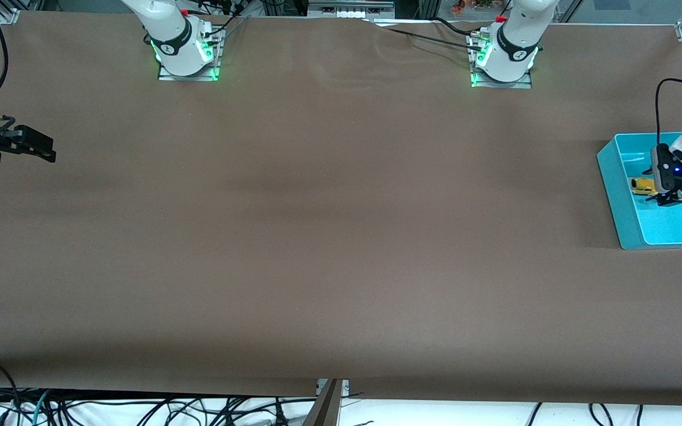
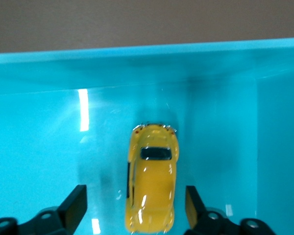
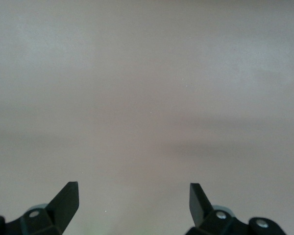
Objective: Wind and store yellow beetle car
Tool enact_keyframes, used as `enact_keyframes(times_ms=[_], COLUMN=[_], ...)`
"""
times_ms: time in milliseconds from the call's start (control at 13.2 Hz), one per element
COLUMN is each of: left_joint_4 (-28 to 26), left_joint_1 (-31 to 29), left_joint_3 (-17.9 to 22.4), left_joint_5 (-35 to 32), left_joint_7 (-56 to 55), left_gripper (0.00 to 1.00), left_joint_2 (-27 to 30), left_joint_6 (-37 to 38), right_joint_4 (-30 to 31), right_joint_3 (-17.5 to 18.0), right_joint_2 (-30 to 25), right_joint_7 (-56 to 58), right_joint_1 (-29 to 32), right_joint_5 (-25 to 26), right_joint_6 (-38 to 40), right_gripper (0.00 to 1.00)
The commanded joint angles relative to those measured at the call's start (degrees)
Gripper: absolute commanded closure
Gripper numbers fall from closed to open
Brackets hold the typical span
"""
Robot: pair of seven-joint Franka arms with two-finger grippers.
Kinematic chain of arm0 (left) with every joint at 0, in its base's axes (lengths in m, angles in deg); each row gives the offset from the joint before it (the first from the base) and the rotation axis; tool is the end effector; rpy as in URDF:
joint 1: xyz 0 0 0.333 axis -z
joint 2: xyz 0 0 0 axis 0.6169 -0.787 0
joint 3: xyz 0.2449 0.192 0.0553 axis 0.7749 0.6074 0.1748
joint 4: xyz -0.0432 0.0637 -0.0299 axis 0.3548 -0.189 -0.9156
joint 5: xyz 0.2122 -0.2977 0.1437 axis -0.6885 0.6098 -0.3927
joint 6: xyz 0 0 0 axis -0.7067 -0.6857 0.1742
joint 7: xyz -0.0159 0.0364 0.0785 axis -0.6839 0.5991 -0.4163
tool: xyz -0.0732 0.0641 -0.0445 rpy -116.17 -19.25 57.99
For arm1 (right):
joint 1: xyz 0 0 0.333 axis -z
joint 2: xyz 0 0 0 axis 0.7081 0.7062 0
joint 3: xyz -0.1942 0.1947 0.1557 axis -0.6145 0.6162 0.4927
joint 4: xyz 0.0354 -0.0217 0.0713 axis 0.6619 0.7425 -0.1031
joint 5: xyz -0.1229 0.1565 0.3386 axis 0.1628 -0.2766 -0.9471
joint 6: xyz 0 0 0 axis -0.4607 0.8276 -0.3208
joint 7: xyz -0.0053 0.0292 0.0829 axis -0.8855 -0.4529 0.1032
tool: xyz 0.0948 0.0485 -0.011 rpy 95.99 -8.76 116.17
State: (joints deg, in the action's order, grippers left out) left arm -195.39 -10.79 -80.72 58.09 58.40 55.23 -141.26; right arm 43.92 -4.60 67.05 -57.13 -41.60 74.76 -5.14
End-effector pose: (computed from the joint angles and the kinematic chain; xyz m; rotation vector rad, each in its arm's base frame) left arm 0.4679 0.3492 0.2191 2.1862 -2.2142 -0.1397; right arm 0.5848 -0.0236 0.5865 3.0622 0.1076 -0.1287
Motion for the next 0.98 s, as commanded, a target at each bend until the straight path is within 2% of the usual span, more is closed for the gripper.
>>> enact_keyframes(times_ms=[0, 152, 227, 455, 606, 909], left_joint_4=[2.4, 10.29, 14.07, 24.1, 28.94, 33.0], left_joint_1=[-0.42, -0.16, -0.16, 1.06, 4.83, 14.94], left_joint_3=[-2.72, -4.92, -7.98, -15.11, -17.84, -18.64], left_joint_5=[1.89, 4.79, 4.98, 4.89, 5.33, 7.44], left_joint_7=[0.63, -1.38, -4.35, -16.91, -27.62, -49.76], left_gripper=[0.0, 0.0, 0.0, 0.0, 0.0, 0.0], left_joint_2=[6.05, 6.42, 6.42, 6.25, 6.16, 6.16], left_joint_6=[8.05, 19.54, 25.17, 38.98, 46.99, 52.9], right_joint_4=[-0.05, -0.05, -0.05, -0.05, -0.05, -0.05], right_joint_3=[0.09, 0.09, 0.09, 0.09, 0.09, 0.09], right_joint_2=[-0.32, -0.32, -0.32, -0.32, -0.32, -0.32], right_joint_7=[0.73, 0.82, 0.82, 0.91, 0.82, 0.91], right_joint_1=[0.48, 0.56, 0.56, 0.56, 0.48, 0.48], right_joint_5=[-0.75, -0.75, -0.75, -0.75, -0.75, -0.66], right_joint_6=[0.29, 0.29, 0.29, 0.29, 0.29, 0.2], right_gripper=[0.0, 0.0, 0.0, 0.0, 0.0, 0.0])
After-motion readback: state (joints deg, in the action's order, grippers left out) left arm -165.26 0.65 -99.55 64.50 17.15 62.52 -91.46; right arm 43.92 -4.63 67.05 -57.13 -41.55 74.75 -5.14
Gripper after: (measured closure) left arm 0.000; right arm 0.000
